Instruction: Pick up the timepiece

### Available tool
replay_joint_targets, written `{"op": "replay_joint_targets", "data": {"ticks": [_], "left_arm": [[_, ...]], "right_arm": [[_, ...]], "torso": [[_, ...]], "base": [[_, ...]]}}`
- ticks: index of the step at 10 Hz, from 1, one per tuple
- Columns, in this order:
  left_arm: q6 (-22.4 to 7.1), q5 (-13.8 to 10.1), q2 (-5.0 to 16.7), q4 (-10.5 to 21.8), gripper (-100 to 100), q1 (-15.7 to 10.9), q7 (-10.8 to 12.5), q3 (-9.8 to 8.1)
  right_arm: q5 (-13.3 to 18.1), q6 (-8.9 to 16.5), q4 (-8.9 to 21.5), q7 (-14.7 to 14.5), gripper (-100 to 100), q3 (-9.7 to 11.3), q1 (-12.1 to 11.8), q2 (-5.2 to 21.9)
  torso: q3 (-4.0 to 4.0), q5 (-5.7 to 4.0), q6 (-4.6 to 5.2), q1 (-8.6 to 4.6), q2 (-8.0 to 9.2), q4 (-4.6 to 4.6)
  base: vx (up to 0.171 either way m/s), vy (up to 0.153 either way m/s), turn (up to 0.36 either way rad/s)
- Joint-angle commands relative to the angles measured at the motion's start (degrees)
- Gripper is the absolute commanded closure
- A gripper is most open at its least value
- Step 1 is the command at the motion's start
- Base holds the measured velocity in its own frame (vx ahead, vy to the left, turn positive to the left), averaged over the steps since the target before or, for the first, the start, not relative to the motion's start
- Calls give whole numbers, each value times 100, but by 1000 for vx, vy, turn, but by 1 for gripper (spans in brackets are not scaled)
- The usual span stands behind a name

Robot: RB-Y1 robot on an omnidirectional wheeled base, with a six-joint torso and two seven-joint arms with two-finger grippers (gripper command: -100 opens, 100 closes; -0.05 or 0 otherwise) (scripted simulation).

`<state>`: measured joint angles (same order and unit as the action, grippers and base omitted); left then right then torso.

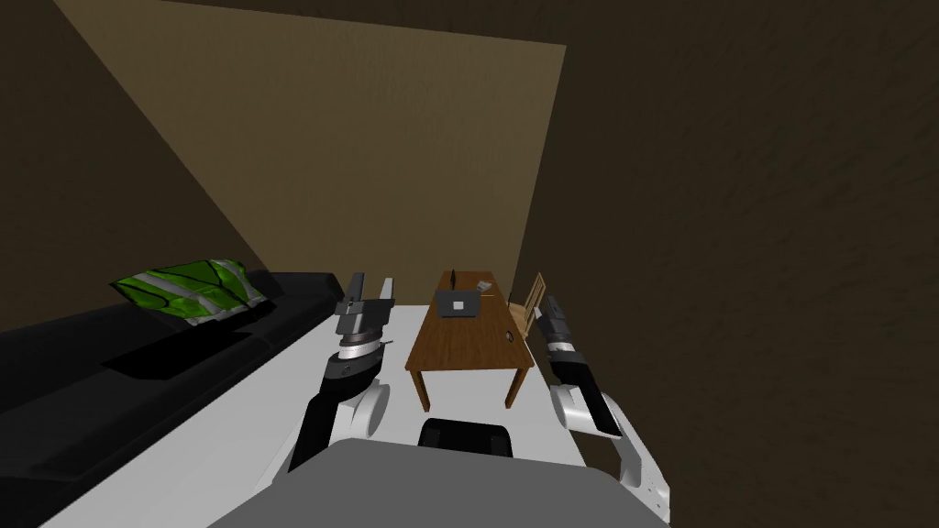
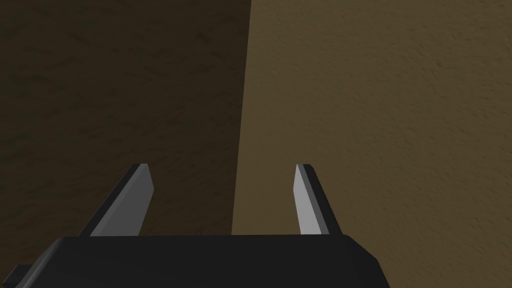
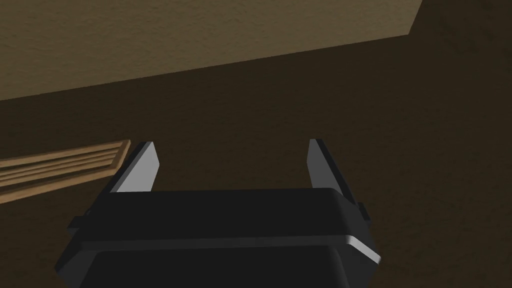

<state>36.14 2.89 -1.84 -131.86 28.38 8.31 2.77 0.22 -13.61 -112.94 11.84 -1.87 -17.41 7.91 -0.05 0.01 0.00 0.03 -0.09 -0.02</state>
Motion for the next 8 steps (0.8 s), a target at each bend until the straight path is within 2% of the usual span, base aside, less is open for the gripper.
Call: {"op": "replay_joint_targets", "data": {"ticks": [1, 2, 3, 4, 5, 6, 7, 8], "left_arm": [[0, 0, 0, 0, 0, 0, 0, 0], [0, 0, 0, 0, 0, 0, 0, 0], [0, 0, 0, 0, 0, 0, 0, 0], [0, 0, 0, 0, 0, 0, 0, 0], [0, 0, 0, 0, 0, 0, 0, 0], [0, 0, 0, 0, 0, 0, 0, 0], [0, 0, 0, 0, 0, 0, 0, 0], [0, 0, 0, 0, 0, 0, 0, 0]], "right_arm": [[-95, 138, 238, 286, -100, -72, 132, -2], [-191, 262, 399, 434, -100, -153, 256, 13], [-191, 262, 458, 541, -100, -153, 256, 13], [-289, 390, 688, 736, -100, -237, 385, 26], [-289, 390, 688, 789, -100, -237, 385, 26], [-390, 522, 931, 1017, -100, -323, 518, 34], [-390, 522, 931, 1043, -100, -323, 518, 34], [-494, 657, 1184, 1275, -100, -411, 655, 39]], "torso": [[0, 0, 0, 0, 0, 0], [0, 0, -1, 1, 0, 0], [-1, 0, 0, 1, -2, 0], [0, 0, 0, -1, 1, 0], [0, -1, -1, -2, 1, 0], [2, 0, 0, -3, 3, 1], [1, -1, -1, -2, 2, 0], [2, 0, 1, -2, 3, 1]], "base": [[16, 12, 23], [22, 13, 38], [14, 6, 13], [12, 5, 25], [11, 2, 15], [12, 5, 24], [11, 4, 14], [12, 7, 27]]}}
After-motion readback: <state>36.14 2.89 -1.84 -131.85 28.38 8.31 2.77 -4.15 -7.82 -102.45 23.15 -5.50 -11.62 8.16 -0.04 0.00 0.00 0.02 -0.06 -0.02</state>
